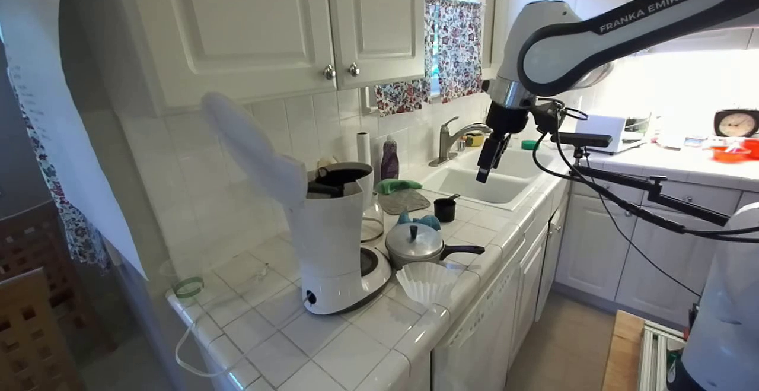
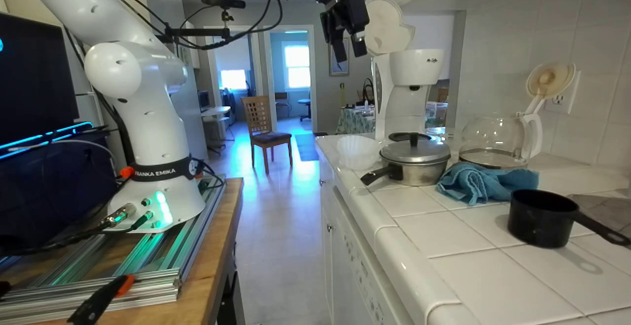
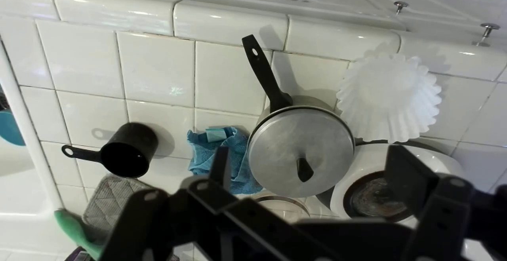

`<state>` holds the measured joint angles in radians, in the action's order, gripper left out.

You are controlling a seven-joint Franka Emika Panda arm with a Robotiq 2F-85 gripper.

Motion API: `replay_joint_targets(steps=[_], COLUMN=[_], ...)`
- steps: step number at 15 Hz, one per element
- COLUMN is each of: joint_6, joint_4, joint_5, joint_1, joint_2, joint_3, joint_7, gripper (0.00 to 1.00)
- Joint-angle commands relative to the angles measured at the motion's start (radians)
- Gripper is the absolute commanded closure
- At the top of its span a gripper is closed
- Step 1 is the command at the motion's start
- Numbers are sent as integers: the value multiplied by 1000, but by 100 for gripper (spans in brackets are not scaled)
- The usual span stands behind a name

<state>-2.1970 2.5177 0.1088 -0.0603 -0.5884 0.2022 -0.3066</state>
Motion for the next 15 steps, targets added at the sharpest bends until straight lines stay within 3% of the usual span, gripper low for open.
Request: replay_joint_targets(steps=[1,2,3,7,15], joint_6=[3,23,-52,-167,-181], joint_4=[-2,-8,2,-27,-154], joint_5=[-5,-27,0,-3,-50], joint_1=[-7,12,-7,-68,-100], joint_2=[1,-13,-15,36,196], joint_3=[-7,7,3,38,130], joint_7=[-4,-40,-28,27,2], gripper=[0,0,0,0,0])
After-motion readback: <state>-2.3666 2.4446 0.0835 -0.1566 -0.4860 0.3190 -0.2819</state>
